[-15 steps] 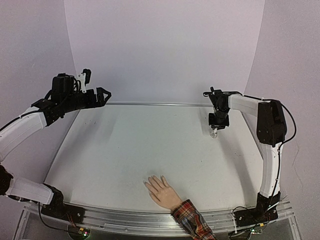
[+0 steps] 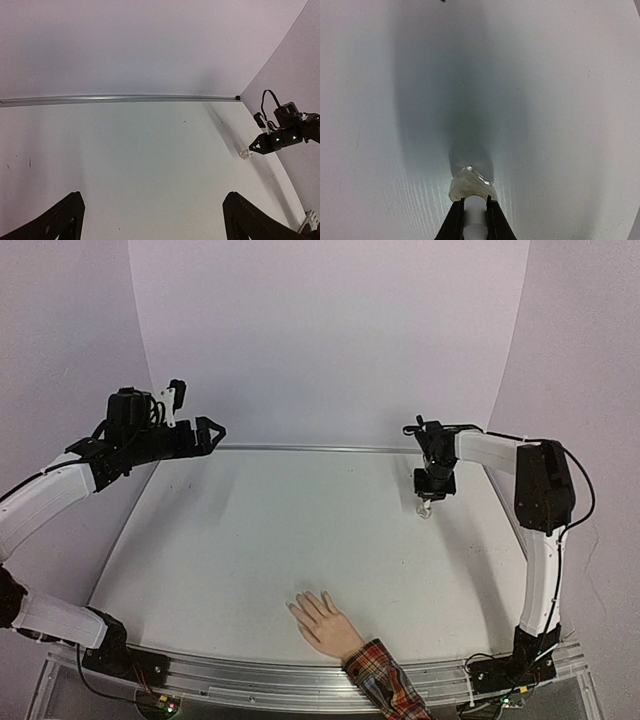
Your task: Paint the nails
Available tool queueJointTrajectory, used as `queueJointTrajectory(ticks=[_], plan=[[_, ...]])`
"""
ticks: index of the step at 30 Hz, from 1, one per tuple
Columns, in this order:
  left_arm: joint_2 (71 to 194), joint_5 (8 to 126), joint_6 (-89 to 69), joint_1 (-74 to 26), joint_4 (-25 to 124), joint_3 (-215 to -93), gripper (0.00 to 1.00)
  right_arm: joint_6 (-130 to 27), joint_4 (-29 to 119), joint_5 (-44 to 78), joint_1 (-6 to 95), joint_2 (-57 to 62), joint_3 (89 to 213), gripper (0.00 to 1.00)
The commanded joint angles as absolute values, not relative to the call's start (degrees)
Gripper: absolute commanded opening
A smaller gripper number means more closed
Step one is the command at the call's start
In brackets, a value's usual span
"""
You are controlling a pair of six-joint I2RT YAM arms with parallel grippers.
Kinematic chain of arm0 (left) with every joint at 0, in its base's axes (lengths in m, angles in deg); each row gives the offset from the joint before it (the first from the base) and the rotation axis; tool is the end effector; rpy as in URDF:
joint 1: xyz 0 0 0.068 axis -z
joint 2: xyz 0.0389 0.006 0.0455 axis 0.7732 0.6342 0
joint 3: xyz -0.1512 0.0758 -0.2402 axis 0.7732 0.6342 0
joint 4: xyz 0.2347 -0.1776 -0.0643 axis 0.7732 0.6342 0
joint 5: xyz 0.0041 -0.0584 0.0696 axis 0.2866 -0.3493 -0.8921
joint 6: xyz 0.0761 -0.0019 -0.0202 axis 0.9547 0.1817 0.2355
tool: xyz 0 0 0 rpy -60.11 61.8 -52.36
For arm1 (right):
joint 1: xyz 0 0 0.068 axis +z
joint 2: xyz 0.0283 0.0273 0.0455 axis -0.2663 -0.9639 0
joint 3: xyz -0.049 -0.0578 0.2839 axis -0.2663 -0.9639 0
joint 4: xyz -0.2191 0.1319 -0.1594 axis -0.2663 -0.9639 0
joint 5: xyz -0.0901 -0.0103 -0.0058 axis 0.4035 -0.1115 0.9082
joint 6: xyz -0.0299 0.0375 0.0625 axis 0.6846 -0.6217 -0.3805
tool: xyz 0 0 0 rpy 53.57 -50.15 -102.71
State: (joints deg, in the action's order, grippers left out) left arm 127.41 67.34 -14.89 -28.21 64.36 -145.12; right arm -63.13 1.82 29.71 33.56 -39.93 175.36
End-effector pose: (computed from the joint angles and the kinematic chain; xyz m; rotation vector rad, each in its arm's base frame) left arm 0.3175 -0.1422 0.3603 0.2072 1.9477 -0.5987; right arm 0.4953 0.1557 0.1618 0.0301 2.7408 0.0556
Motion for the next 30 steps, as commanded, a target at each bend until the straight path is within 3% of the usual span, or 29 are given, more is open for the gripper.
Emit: queueJointTrajectory(ticks=[1,8,12,16,24,30], plan=[[129.71,75.4,-15.25,-27.84,60.74,-146.99,1.0,-59.01,1.53,23.68,37.27,-29.99,171.22,0.0],[136.04,89.06,-17.61,-25.52,45.74,-142.73,1.0,-57.32,2.6,9.46,42.58,-17.27,166.74,0.0],[141.51,100.74,-18.41,-23.7,33.58,-141.73,1.0,-57.28,2.61,2.31,46.82,-13.51,168.97,0.0],[148.11,111.64,-17.57,-20.98,30.63,-145.89,0.98,-57.36,2.06,0.66,50.59,-12.06,172.85,0.0],[152.73,115.42,-10.71,-15.96,25.01,-146.11,0.9,-58.03,1.65,-1.49,55.32,-13.17,177.29,0.0],[155.95,113.87,-2.7,-13.82,35.26,-151.66,0.8,-59.12,1.51,-2.32,57.33,-15.37,179.85,0.0]])
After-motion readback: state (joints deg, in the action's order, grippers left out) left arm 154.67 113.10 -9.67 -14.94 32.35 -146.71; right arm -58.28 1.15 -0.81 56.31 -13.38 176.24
